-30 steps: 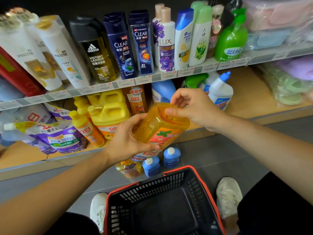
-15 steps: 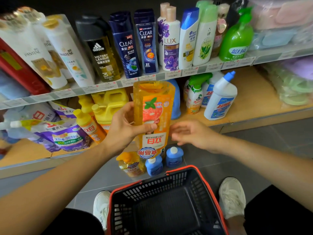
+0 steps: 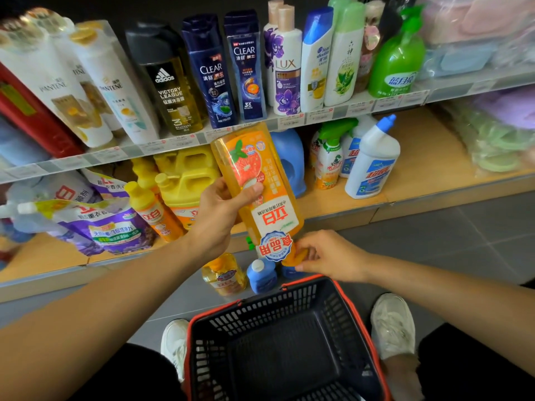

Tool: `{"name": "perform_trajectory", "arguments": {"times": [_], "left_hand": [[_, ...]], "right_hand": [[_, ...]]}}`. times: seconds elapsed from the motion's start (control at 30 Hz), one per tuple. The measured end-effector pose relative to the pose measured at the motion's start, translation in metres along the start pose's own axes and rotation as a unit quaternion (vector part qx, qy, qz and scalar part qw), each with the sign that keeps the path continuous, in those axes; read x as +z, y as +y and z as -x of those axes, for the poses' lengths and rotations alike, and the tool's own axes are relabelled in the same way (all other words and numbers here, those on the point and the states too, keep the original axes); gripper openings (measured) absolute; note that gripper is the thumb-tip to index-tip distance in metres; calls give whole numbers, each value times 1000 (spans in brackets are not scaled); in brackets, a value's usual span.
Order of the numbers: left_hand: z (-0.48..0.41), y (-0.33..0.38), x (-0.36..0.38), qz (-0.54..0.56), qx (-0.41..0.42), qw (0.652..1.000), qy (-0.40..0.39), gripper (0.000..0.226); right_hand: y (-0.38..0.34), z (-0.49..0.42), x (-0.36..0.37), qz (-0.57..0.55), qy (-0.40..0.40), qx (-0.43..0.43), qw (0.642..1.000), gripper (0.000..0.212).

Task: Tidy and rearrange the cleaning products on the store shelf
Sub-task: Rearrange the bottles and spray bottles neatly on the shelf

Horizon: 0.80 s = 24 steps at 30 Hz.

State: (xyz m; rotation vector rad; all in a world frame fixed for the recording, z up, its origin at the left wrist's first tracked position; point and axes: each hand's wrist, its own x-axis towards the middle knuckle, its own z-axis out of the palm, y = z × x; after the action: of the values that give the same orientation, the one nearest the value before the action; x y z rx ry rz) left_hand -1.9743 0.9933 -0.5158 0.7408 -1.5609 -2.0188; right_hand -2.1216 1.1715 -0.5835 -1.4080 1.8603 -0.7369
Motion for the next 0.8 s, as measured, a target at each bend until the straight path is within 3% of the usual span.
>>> {"name": "perform_trajectory", "arguments": {"times": [0.1,0.27,0.37,0.53,0.63,0.8], "left_hand": [[2,-5,1,17,-38,999,-25,60],[4,-12,-2,37,-85,993,-75,49],[4,-21,-1,59,-127,987,-83,51],[1,-31,2,104,-178,972,-110,50],[-2,-36,4,54,-183,973,-130,47],[-19,-37,-4,-180,-89,967,-155,32]], "right_hand": [[-5,14,-10,34,0,-58,998,8],[-34,34,-32,62,34,-155,985,24],[-51,34,-49,36,65,-153,985,37],[-64,14,-83,-9,109,-128,986,24],[-64,-7,-96,-48,132,-108,984,29],[-52,-39,-113,-76,171,-53,981,35]]}}
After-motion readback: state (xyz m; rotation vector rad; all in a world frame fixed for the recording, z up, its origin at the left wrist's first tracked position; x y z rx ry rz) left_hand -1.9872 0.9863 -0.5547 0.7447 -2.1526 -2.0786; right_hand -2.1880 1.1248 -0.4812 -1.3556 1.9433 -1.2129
